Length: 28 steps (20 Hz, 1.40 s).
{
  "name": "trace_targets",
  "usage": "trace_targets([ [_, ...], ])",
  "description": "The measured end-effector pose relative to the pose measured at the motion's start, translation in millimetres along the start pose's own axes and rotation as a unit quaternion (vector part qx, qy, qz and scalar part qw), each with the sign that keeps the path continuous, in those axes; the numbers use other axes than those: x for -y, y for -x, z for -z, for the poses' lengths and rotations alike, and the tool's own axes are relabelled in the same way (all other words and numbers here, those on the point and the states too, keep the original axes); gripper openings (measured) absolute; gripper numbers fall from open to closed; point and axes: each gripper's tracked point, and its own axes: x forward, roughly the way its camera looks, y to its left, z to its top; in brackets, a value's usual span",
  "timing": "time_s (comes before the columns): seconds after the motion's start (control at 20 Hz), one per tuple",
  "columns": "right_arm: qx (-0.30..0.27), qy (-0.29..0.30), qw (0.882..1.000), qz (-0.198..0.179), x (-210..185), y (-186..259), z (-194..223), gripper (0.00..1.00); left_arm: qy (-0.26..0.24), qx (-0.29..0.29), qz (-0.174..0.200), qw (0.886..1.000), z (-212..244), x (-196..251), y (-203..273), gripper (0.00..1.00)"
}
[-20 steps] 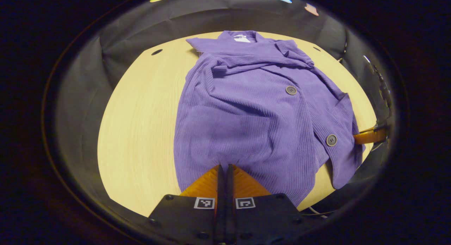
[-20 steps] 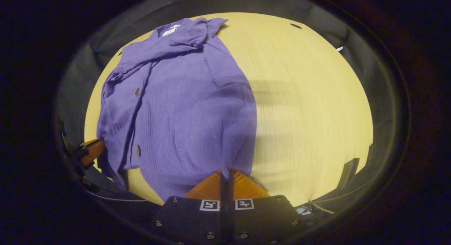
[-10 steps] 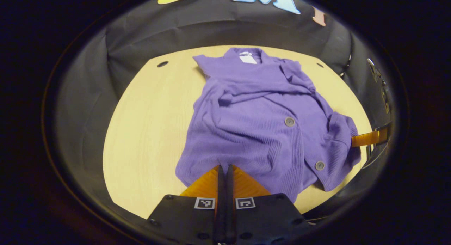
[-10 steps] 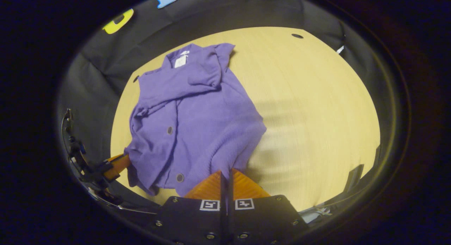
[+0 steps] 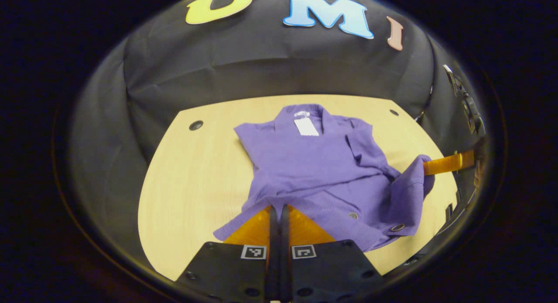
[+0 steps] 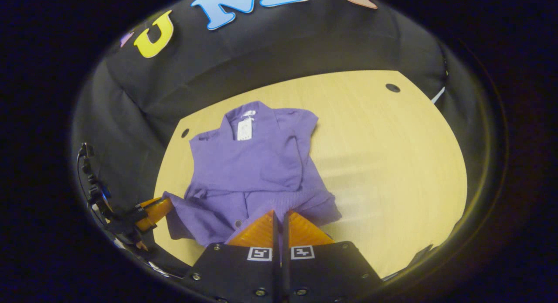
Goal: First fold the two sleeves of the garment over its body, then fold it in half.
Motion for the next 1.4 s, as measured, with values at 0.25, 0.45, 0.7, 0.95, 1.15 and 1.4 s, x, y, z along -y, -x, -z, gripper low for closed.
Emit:
trace_targets([
  [0.25,0.045,-0.016,0.999,-0.007,-8,-19,-73,0.01,0.019,0.036,0.0,0.999,-71,-10,-37,0.07],
  [0.45,0.068,-0.047,0.997,-0.004,2,-36,-123,0.01,0.022,0.053,-0.008,0.998,-113,-23,-71,0.07],
  [0.7,0.093,-0.1,0.991,0.013,22,-71,-169,0.01,0.03,0.07,-0.023,0.997,-152,-41,-116,0.07],
  [0.95,0.107,-0.149,0.983,0.025,40,-99,-191,0.01,0.042,0.083,-0.036,0.995,-175,-51,-151,0.07],
  [1.15,0.123,-0.17,0.977,0.032,49,-113,-203,0.01,0.074,0.087,-0.055,0.992,-181,-64,-177,0.06],
  [1.4,0.117,-0.166,0.978,0.037,45,-126,-199,0.06,0.085,0.066,-0.042,0.993,-169,-55,-187,0.1],
])
